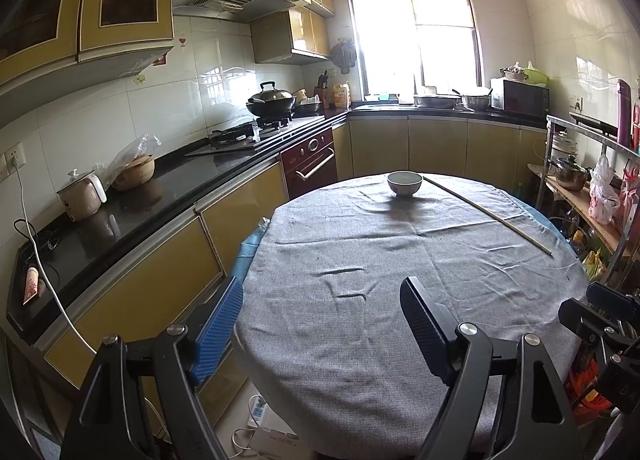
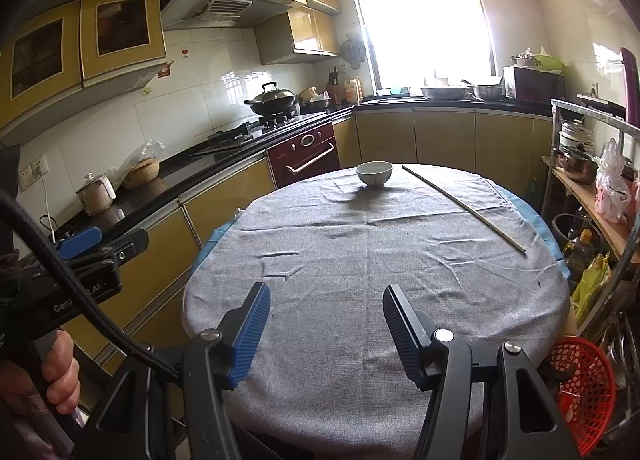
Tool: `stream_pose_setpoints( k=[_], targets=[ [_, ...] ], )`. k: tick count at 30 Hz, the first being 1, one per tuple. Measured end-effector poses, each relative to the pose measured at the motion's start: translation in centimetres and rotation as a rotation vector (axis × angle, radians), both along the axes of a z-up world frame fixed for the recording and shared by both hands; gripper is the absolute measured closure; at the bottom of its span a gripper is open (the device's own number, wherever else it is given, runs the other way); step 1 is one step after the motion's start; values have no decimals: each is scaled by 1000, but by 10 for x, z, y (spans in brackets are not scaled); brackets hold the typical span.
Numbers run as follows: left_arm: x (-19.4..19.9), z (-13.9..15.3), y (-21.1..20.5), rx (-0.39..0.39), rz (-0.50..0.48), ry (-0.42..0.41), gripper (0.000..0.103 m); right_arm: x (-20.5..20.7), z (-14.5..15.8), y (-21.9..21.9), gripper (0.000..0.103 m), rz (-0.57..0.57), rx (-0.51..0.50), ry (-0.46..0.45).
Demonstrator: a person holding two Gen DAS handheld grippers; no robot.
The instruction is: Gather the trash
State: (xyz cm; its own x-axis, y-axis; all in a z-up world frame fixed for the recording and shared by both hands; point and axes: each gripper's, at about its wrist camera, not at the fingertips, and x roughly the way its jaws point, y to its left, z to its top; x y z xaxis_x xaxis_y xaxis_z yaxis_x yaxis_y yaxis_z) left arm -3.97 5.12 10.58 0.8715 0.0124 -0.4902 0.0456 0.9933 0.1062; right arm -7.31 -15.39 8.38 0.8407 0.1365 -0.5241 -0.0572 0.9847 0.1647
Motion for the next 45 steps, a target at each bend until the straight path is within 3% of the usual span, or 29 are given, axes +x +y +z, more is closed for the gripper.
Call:
stream_pose_setpoints(
  k=[27, 45],
  targets=[
    [11, -3, -6, -3, -14, 19, 22, 10, -1, -6, 40, -42, -3, 20],
    [41, -8, -20, 23, -25, 71, 22, 44, -7, -16, 40, -68, -5, 52]
  ],
)
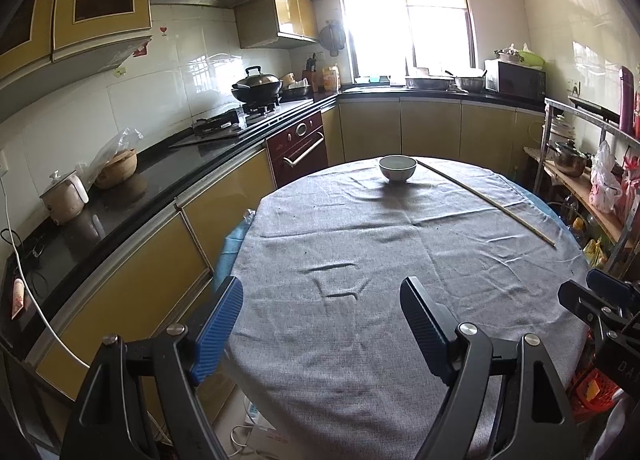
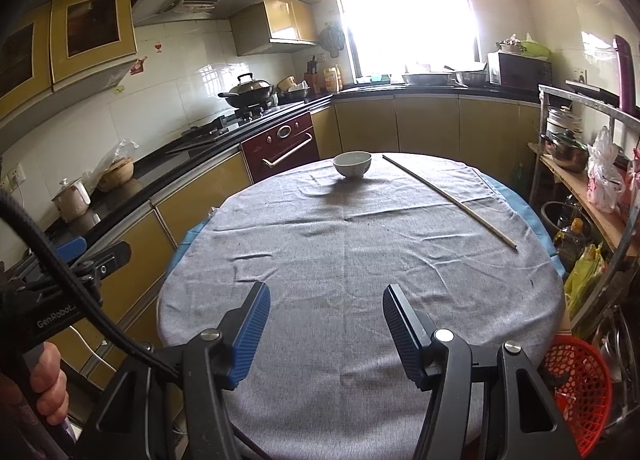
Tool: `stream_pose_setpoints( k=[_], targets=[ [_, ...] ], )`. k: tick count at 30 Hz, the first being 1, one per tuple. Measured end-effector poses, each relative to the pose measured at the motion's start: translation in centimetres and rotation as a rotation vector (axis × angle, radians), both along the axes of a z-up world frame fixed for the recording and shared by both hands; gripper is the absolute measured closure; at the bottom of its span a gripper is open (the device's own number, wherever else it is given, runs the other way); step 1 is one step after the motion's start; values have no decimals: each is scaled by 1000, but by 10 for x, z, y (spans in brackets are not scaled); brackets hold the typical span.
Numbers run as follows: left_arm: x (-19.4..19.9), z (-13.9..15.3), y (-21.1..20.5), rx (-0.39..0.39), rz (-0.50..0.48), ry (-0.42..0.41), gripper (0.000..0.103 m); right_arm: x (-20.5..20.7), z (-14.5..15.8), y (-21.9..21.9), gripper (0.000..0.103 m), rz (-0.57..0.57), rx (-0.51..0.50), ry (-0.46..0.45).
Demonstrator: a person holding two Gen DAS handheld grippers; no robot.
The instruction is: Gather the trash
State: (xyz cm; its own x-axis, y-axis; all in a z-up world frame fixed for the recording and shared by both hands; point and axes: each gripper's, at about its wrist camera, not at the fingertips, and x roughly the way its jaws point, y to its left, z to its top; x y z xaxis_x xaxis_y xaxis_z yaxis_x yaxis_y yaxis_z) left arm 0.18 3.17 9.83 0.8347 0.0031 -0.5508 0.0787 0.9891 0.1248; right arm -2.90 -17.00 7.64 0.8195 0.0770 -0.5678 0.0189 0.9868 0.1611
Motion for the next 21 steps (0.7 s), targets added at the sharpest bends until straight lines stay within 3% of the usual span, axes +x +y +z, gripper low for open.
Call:
stream_pose_setpoints(
  k=[13, 18, 21],
  targets=[
    [34, -19, -18, 13, 16, 60, 22, 43, -31, -32, 40, -11, 20, 55],
    [66, -55, -17, -62, -22, 112, 22, 76, -69, -41, 40, 3, -29, 87],
    [98, -96, -24, -78, -53, 175, 22, 106, -103, -51, 40, -9, -52, 157]
  ],
)
